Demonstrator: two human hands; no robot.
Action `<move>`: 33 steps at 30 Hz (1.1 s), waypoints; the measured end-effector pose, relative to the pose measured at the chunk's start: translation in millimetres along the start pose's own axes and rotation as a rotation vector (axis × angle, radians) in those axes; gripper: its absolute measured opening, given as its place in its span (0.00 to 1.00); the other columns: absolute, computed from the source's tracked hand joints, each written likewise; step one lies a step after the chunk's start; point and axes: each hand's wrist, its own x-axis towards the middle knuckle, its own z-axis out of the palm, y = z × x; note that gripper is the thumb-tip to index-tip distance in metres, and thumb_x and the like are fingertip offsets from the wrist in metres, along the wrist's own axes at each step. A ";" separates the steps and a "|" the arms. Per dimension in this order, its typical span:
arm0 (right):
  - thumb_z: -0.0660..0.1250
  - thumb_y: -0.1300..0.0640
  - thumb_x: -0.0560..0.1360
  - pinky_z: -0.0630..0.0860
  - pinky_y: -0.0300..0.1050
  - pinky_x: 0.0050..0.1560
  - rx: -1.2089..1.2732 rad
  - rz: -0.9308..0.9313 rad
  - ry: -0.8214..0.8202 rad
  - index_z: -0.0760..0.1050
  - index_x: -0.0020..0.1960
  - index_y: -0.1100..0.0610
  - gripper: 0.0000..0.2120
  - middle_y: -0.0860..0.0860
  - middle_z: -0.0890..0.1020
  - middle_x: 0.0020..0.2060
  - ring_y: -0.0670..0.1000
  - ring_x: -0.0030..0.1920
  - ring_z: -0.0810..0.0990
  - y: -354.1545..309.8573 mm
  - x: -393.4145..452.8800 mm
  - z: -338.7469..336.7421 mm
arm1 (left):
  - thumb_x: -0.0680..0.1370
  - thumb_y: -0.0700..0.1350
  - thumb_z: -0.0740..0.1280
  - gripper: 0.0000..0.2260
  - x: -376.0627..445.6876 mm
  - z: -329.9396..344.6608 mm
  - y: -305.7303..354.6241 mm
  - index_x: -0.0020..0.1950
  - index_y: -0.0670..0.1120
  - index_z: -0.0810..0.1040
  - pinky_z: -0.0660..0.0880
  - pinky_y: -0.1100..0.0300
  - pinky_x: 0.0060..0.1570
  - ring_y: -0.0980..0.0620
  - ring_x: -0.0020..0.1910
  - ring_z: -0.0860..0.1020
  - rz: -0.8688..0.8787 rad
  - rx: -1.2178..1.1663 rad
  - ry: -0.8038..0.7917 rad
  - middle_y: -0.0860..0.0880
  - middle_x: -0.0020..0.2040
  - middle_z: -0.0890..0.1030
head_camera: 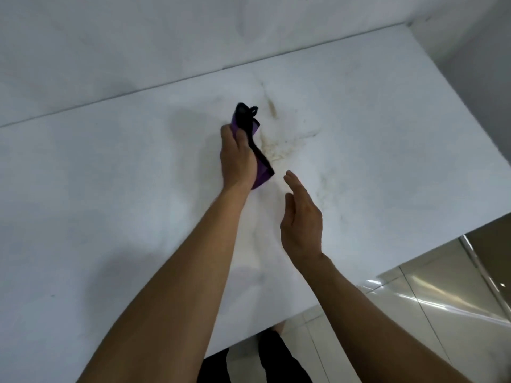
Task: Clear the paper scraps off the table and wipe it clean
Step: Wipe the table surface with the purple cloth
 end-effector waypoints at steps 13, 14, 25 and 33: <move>0.63 0.50 0.79 0.71 0.47 0.55 -0.154 -0.294 -0.090 0.75 0.62 0.55 0.15 0.52 0.78 0.56 0.53 0.56 0.76 -53.5 -19.0 -27.8 | 0.83 0.47 0.57 0.14 -123.4 -89.4 -31.1 0.60 0.44 0.80 0.76 0.50 0.56 0.45 0.53 0.81 -0.588 -0.743 -0.395 0.44 0.53 0.83; 0.63 0.52 0.79 0.70 0.48 0.58 -0.130 -0.346 -0.146 0.76 0.62 0.56 0.14 0.52 0.78 0.58 0.54 0.58 0.75 -52.5 -37.7 -23.4 | 0.83 0.47 0.56 0.15 -136.0 -98.3 -36.8 0.57 0.44 0.80 0.76 0.51 0.53 0.46 0.49 0.80 -0.611 -0.685 -0.442 0.45 0.49 0.83; 0.46 0.35 0.82 0.42 0.66 0.76 -0.566 -0.541 -0.617 0.50 0.80 0.45 0.30 0.50 0.46 0.81 0.54 0.80 0.41 26.9 -131.9 -5.5 | 0.83 0.43 0.57 0.16 -174.9 -104.9 -137.5 0.67 0.40 0.76 0.66 0.48 0.71 0.41 0.71 0.70 0.270 0.760 0.016 0.40 0.69 0.75; 0.59 0.55 0.83 0.61 0.58 0.75 -0.380 -0.539 -0.405 0.71 0.73 0.57 0.19 0.55 0.71 0.73 0.56 0.76 0.65 103.0 -29.7 -52.6 | 0.85 0.46 0.51 0.23 -196.0 -87.4 -154.5 0.78 0.39 0.61 0.45 0.43 0.79 0.44 0.81 0.50 0.444 0.770 -0.025 0.41 0.81 0.55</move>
